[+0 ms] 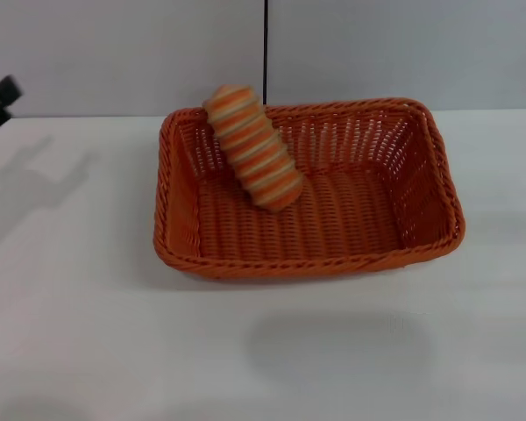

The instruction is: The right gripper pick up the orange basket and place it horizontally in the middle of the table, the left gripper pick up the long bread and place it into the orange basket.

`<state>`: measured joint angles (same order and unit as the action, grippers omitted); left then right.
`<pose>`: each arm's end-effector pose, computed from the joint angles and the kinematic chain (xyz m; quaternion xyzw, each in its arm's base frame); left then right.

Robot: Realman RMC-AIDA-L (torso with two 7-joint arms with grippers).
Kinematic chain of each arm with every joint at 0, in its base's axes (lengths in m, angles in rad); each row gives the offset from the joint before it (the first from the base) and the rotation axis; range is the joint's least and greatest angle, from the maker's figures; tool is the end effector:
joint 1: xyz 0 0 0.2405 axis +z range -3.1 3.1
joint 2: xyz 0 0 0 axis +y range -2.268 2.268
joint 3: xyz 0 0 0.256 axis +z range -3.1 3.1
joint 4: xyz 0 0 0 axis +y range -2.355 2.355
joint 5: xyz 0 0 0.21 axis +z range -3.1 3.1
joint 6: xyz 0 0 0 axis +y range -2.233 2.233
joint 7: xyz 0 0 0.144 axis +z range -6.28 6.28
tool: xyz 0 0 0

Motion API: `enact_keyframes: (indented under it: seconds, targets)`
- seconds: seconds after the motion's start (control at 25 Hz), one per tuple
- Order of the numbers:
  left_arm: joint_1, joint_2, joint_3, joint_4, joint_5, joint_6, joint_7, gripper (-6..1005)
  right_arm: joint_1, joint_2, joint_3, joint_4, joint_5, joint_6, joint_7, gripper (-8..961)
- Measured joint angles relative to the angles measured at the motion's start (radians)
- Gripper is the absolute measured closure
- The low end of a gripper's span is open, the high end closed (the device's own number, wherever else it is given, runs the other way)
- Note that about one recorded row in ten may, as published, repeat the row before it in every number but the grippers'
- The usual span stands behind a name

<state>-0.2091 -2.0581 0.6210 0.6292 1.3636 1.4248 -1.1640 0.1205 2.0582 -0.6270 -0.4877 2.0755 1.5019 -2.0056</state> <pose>-0.3472 0.2845 0.0843 -0.7653 -0.2697 -0.3891 0.4360 0.3702 0.2446 0.0973 -0.6552 0.3073 0.4819 0.4940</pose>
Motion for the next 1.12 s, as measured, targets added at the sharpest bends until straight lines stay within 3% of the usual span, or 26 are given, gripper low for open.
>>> enact_keyframes:
  seconds: [0.16,0.36,0.48,0.8,1.12]
  targets:
    - [0.014,0.001,-0.045,-0.033,-0.001,0.02,0.025,202,0.005,0.013,0.006,0.004,0.005,-0.014,-0.055,401]
    - [0.031,0.002,-0.17,-0.133,-0.001,0.107,0.13,204,0.037,0.015,0.084,0.085,0.01,-0.042,-0.106,401]
    - [0.041,0.001,-0.32,-0.25,-0.001,0.212,0.254,205,0.044,0.015,0.105,0.109,0.01,-0.038,-0.177,401]
    - [0.075,-0.002,-0.403,-0.334,-0.001,0.279,0.332,209,0.035,0.01,0.143,0.086,0.01,-0.019,-0.2,401]
    - [0.092,-0.002,-0.403,-0.368,0.001,0.307,0.346,537,-0.012,0.008,0.179,0.022,0.008,0.049,-0.198,401]
